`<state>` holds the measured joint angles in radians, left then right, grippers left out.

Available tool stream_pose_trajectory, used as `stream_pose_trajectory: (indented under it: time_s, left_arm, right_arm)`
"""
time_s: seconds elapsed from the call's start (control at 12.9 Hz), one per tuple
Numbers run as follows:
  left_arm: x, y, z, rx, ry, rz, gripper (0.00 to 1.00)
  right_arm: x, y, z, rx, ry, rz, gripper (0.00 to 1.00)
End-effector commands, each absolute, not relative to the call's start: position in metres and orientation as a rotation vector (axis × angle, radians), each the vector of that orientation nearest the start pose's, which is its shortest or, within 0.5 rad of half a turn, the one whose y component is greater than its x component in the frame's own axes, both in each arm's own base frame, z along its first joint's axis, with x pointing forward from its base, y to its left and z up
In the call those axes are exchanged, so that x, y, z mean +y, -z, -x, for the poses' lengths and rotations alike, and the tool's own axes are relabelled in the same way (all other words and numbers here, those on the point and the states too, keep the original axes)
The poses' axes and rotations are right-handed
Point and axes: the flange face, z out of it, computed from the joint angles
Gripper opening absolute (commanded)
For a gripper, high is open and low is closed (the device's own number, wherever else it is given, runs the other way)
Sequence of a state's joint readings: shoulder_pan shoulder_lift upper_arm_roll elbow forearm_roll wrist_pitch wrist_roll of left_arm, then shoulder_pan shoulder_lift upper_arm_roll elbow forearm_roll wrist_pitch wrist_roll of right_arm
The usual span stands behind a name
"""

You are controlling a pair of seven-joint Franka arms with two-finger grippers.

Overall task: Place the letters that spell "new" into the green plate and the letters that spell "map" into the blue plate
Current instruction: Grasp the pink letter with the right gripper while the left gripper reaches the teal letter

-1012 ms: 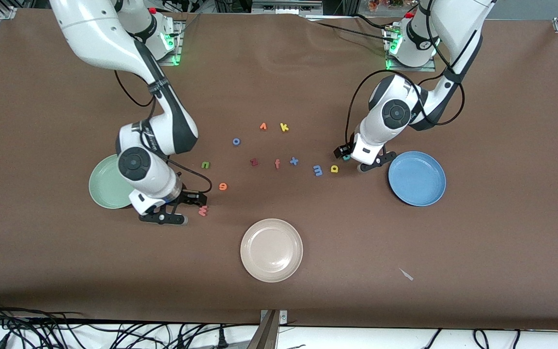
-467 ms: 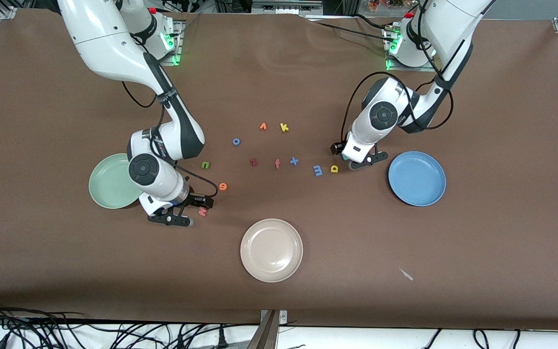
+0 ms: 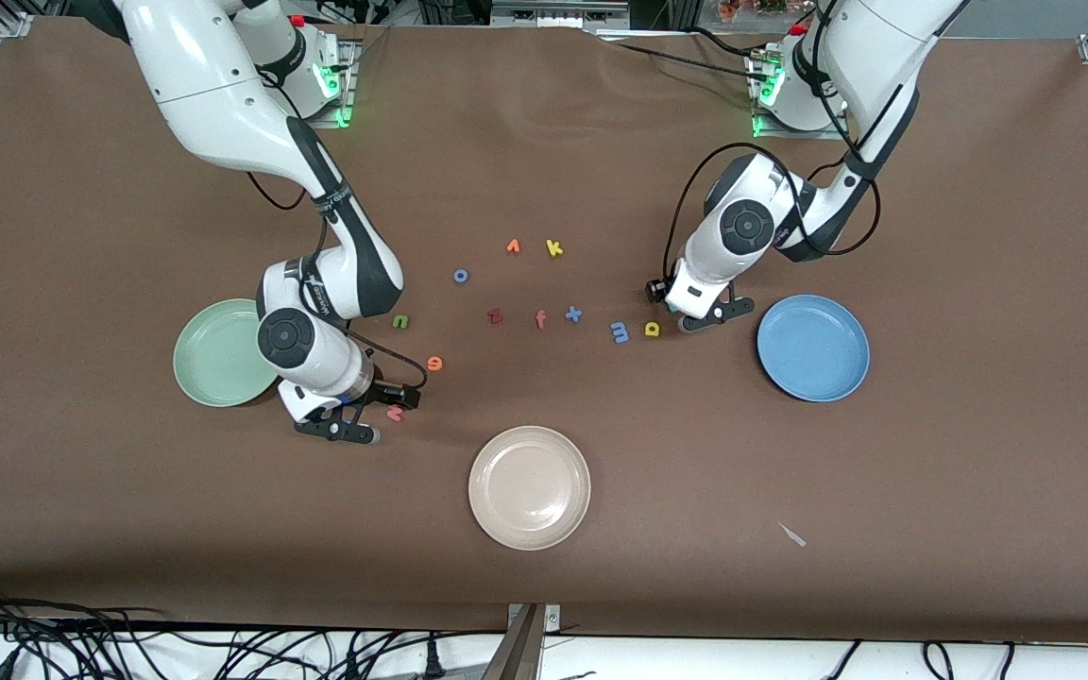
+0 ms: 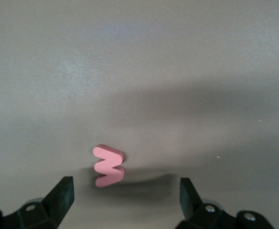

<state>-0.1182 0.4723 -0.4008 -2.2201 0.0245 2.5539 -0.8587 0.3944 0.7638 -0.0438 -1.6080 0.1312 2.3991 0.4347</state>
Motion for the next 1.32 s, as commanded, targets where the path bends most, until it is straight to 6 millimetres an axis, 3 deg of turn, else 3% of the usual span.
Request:
stream_pose_trajectory:
  time_s: [0.0,0.16,0.23,0.39,0.7,0.93,1.24]
  left_arm:
    - [-0.276,-0.162,-0.465,-0.533,-0.267,3.158,0.66]
    - [-0.276,-0.161,-0.465,-0.531,-0.268,3.159,0.65]
    - [-0.276,-0.161,-0.465,-0.531,-0.268,3.159,0.59]
    - [-0.275,-0.159,-0.464,-0.529,-0.274,3.158,0.49]
    - [-0.274,-0.162,-0.469,-0.516,-0.253,3.161,0.52]
    - [-0.273,-0.161,-0.47,-0.514,-0.249,3.159,0.52]
    - [-0.272,-0.161,-0.472,-0.519,-0.248,3.157,0.51]
  right_arm:
    - [0.248,-0.18,-0.658,0.293,0.023,3.044,0.86]
    - [0.249,-0.171,-0.659,0.31,0.04,3.035,0.73]
    - [0.255,-0.169,-0.66,0.318,0.059,3.021,0.67]
    - [0.259,-0.17,-0.66,0.31,0.062,3.016,0.44]
    - [0.26,-0.17,-0.661,0.332,0.052,3.0,0.0]
    - [0.265,-0.189,-0.665,0.303,0.007,3.009,0.0]
    - [0.239,-0.229,-0.665,0.146,-0.123,3.067,0.0]
